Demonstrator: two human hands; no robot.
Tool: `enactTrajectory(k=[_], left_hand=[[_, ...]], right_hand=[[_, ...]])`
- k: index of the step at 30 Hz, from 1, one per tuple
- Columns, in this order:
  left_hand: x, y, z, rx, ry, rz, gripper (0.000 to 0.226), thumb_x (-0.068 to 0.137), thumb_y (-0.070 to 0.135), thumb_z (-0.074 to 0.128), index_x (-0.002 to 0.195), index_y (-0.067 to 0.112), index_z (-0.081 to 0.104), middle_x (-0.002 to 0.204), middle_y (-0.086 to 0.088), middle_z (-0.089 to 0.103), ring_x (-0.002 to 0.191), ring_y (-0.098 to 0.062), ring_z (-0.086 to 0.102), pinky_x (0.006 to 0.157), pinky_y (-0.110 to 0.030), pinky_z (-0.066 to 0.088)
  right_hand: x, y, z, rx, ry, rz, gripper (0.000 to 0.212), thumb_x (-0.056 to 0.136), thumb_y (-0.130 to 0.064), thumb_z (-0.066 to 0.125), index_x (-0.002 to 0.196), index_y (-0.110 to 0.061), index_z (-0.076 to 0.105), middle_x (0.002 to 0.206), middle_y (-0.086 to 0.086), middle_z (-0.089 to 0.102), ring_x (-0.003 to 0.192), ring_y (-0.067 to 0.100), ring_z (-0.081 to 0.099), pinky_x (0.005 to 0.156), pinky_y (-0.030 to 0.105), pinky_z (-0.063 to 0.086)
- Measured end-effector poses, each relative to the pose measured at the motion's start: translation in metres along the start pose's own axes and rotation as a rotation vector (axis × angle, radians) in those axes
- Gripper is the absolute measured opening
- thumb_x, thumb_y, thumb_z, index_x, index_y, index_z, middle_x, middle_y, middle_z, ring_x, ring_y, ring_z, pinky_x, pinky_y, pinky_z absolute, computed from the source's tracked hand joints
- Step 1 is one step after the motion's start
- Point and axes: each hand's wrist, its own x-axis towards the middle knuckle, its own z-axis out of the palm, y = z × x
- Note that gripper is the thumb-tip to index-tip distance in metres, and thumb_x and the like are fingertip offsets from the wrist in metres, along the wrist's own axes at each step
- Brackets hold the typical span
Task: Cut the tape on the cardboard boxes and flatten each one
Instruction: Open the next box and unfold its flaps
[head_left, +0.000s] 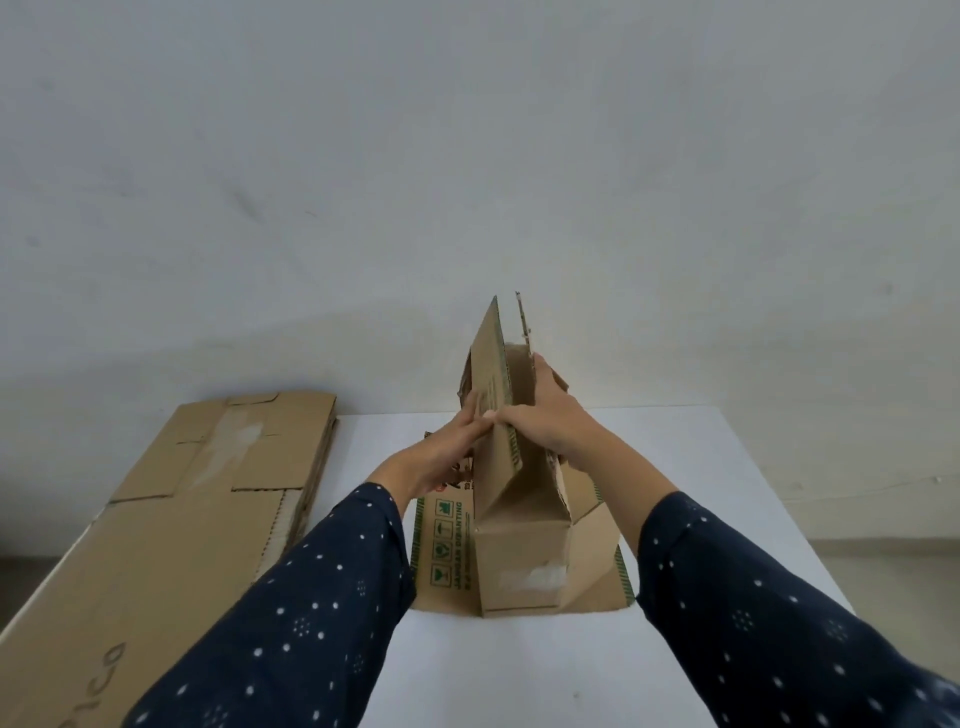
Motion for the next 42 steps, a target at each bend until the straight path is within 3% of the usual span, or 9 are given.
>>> enactTrajectory(k=[6,13,20,23,27,31,36,40,42], left_hand=[[-0.012,0.007,-0.02,0.507,-0.063,-0.136,0.082,0.089,0.081,0.026,0.158,0.041,0.004,0.127,-0.006,0.064,0.083,-0.016,0.075,0.083,-0.03,0.056],[-0.03,-0.013,-0.018,0.129,-0.48,-0.578,0.107,0.072,0.097,0.023,0.159,0.04,-0.001,0.157,-0.026,0.033,0.115,-0.044,0.06,0.084,-0.05,0.059],[0.014,-0.015,-0.007,-0.287,0.063,-0.193,0.087,0.088,0.084,0.01,0.125,0.022,0.059,0.114,-0.006,0.06,0.104,-0.024,0.059,0.096,-0.041,0.049],[0.034,-0.008,-0.006,-0.379,0.127,-0.202,0.095,0.082,0.09,0.014,0.132,0.022,0.058,0.124,-0.002,0.062,0.125,-0.029,0.058,0.098,-0.044,0.05],[0.128,-0.041,-0.034,-0.426,0.315,-0.193,0.142,0.02,0.11,0.043,0.134,0.026,0.06,0.114,-0.008,0.074,0.102,-0.032,0.071,0.086,-0.054,0.056],[0.096,0.022,-0.027,-0.377,0.352,-0.149,0.129,0.03,0.107,0.053,0.128,0.024,0.06,0.112,-0.008,0.073,0.102,-0.031,0.07,0.091,-0.053,0.055],[0.082,0.066,-0.015,-0.332,0.368,-0.174,0.162,0.03,0.096,0.071,0.15,0.046,-0.026,0.132,-0.014,0.049,0.117,-0.036,0.054,0.098,-0.057,0.047],[0.091,0.067,-0.02,-0.294,0.445,-0.139,0.155,0.031,0.095,0.071,0.158,0.043,-0.002,0.164,-0.009,0.017,0.144,-0.036,0.03,0.108,-0.061,0.036],[0.105,0.057,-0.029,-0.288,0.464,-0.151,0.16,0.02,0.095,0.071,0.157,0.044,0.007,0.167,-0.006,0.007,0.15,-0.036,0.019,0.109,-0.064,0.033]], right_hand=[[0.003,0.0,0.009,0.033,0.039,0.017,0.081,0.097,-0.016,0.05,0.157,-0.034,-0.001,0.141,0.009,0.048,0.112,0.027,0.053,0.084,0.037,0.052],[-0.001,0.005,0.013,-0.008,0.019,0.012,0.071,0.098,-0.009,0.037,0.156,-0.037,0.006,0.142,0.007,0.046,0.117,0.03,0.053,0.069,0.029,0.051],[-0.016,0.013,0.011,-0.024,-0.004,0.008,0.07,0.098,-0.004,0.037,0.154,-0.03,0.004,0.14,0.009,0.049,0.118,0.03,0.053,0.089,0.042,0.052],[-0.018,0.02,0.011,-0.051,-0.002,0.006,0.069,0.096,-0.004,0.041,0.15,-0.032,0.007,0.137,0.009,0.05,0.113,0.029,0.055,0.081,0.038,0.053],[-0.016,0.026,0.005,-0.159,-0.063,-0.015,0.069,0.086,-0.015,0.051,0.131,-0.049,0.012,0.122,0.011,0.053,0.099,0.03,0.062,0.072,0.045,0.061],[-0.015,0.029,-0.004,-0.251,-0.214,-0.022,0.067,0.081,-0.021,0.056,0.12,-0.052,0.013,0.12,0.01,0.051,0.097,0.032,0.064,0.06,0.047,0.062],[-0.012,0.026,-0.021,-0.262,-0.327,-0.034,0.073,0.084,-0.026,0.066,0.124,-0.05,0.011,0.13,0.008,0.047,0.108,0.032,0.058,0.064,0.044,0.063],[0.002,0.025,-0.056,-0.225,-0.44,-0.031,0.071,0.085,-0.071,0.054,0.139,-0.035,0.026,0.135,-0.005,0.051,0.113,0.021,0.059,0.085,0.044,0.057],[0.03,0.033,-0.065,-0.152,-0.294,0.006,0.049,0.094,-0.065,0.044,0.13,-0.032,0.045,0.127,-0.004,0.059,0.104,0.014,0.062,0.091,0.041,0.053]])
